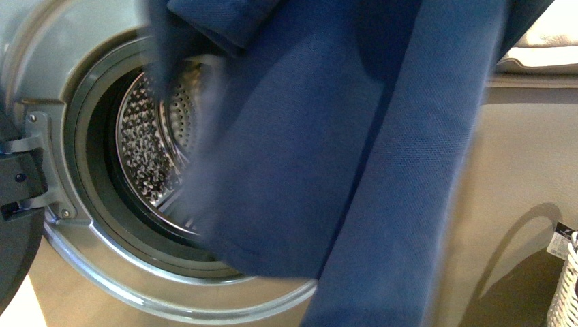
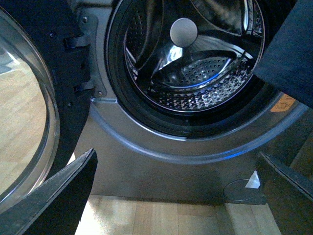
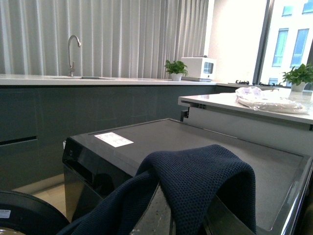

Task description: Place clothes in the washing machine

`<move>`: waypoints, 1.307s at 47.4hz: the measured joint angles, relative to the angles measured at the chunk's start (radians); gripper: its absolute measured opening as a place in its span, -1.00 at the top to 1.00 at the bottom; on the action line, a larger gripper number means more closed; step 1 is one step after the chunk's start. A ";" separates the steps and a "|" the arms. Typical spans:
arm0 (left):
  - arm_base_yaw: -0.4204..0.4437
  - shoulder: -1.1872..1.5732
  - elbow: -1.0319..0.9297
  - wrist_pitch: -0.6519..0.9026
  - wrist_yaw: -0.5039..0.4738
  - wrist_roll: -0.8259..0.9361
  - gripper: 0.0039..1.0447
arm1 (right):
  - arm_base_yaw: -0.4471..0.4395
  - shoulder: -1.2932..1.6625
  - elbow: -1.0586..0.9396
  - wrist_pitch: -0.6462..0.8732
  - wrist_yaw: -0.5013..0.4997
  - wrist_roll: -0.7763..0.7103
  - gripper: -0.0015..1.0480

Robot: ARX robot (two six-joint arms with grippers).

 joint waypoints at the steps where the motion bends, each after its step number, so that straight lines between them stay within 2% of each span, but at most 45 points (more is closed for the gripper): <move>1: 0.000 0.000 0.000 0.000 0.000 0.000 -0.88 | 0.000 0.000 0.000 0.000 0.000 0.000 0.94; 19: 0.000 0.000 0.000 0.000 0.000 0.000 -0.88 | -0.001 0.000 0.000 0.000 0.001 0.000 0.94; 20: 0.009 0.003 0.000 -0.001 0.027 -0.007 -0.88 | -0.001 0.000 0.000 0.000 0.001 0.000 0.94; 21: 0.044 0.017 0.002 0.000 0.129 -0.032 -0.88 | -0.001 0.000 0.000 0.000 0.001 0.000 0.94; 22: 0.060 0.024 0.002 0.003 0.169 -0.042 -0.88 | -0.001 0.000 0.000 0.000 0.001 0.000 0.94; 25: 0.172 0.085 0.005 0.046 0.393 -0.101 -0.88 | -0.001 0.000 0.000 0.000 0.003 0.000 0.94; 27: 0.241 0.132 0.012 0.090 0.492 -0.131 -0.88 | -0.001 0.000 0.000 0.000 0.002 0.000 0.94; 30: 0.318 0.204 0.035 0.170 0.587 -0.156 -0.88 | -0.001 0.000 0.000 0.000 0.005 0.000 0.94; 34: 0.357 0.312 0.084 0.282 0.614 -0.181 -0.88 | -0.001 0.000 0.000 0.000 0.004 0.000 0.94; 41: 0.338 0.547 0.233 0.468 0.615 -0.179 -0.88 | -0.001 0.000 0.000 0.000 0.003 0.000 0.94; 51: 0.275 0.753 0.490 0.512 0.621 -0.134 -0.88 | -0.001 0.000 0.000 0.000 0.001 0.000 0.94; 57: 0.227 0.876 0.679 0.512 0.684 -0.124 -0.88 | -0.001 0.000 0.000 0.000 0.001 0.000 0.94; 62: 0.173 0.939 0.785 0.547 0.774 -0.131 -0.88 | -0.001 0.000 0.000 0.000 0.001 0.000 0.94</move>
